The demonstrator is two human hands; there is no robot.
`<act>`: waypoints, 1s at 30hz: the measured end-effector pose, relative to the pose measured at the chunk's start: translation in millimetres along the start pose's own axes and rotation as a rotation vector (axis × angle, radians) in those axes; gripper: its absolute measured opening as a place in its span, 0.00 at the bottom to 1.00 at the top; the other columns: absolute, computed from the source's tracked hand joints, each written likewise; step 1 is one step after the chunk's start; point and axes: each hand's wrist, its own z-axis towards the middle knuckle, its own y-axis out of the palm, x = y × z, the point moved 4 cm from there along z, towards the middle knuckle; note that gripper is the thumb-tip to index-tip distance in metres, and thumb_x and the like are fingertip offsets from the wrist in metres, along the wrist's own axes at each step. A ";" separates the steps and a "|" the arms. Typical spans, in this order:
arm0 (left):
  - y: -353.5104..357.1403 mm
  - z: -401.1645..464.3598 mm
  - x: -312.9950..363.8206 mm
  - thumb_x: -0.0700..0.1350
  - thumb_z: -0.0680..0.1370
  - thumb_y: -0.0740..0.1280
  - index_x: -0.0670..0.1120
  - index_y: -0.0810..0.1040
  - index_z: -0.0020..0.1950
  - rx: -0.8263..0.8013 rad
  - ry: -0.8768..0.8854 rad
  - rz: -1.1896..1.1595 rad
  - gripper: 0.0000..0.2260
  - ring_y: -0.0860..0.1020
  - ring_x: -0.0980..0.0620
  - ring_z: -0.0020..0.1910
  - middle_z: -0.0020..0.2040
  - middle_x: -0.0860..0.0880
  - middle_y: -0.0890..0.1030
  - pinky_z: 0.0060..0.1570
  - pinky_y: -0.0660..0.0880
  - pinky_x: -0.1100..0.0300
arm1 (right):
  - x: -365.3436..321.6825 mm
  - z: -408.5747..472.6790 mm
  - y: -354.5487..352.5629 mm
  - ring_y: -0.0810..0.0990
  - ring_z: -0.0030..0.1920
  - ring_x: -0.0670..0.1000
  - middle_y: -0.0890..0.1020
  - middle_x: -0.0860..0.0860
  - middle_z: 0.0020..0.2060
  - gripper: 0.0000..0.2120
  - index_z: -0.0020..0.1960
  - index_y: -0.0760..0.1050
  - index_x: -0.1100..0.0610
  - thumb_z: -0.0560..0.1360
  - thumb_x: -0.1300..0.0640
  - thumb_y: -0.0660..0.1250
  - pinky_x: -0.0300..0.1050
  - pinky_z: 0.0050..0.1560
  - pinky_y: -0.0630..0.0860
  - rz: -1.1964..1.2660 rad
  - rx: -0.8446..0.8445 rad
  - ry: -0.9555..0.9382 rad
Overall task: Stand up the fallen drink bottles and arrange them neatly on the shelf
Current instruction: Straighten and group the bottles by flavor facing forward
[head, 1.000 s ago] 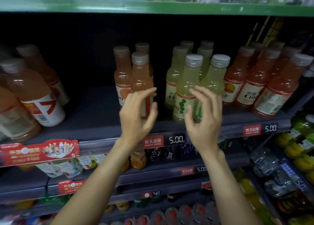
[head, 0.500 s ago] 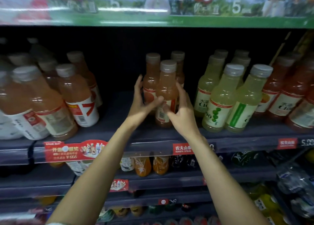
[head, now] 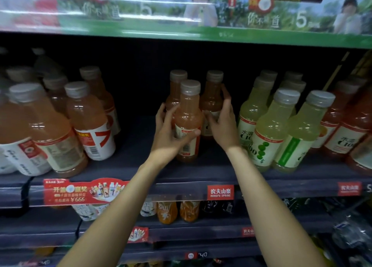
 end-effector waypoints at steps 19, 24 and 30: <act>-59.6 -41.7 38.9 0.54 0.76 0.68 0.48 0.69 0.70 0.339 0.237 0.243 0.25 0.70 0.58 0.67 0.67 0.53 0.71 0.66 0.69 0.60 | -65.7 -73.8 -8.8 0.71 0.61 0.45 0.75 0.55 0.60 0.16 0.66 0.69 0.58 0.79 0.55 0.58 0.34 0.61 0.67 0.020 0.156 -0.322; -150.9 -97.0 26.2 0.41 0.76 0.70 0.39 0.70 0.65 0.870 0.408 0.580 0.20 0.69 0.47 0.65 0.64 0.43 0.72 0.67 0.65 0.51 | -120.7 -86.8 49.6 0.75 0.57 0.46 0.79 0.53 0.55 0.14 0.62 0.72 0.58 0.77 0.61 0.62 0.31 0.58 0.67 0.085 -0.011 -0.518; -216.1 -94.4 -21.0 0.61 0.71 0.70 0.40 0.62 0.74 0.858 0.012 0.676 0.39 0.62 0.39 0.70 0.71 0.36 0.62 0.70 0.61 0.43 | -146.7 -73.0 144.3 0.66 0.68 0.50 0.67 0.55 0.67 0.28 0.72 0.63 0.56 0.74 0.56 0.69 0.23 0.65 0.54 0.114 -0.255 -0.428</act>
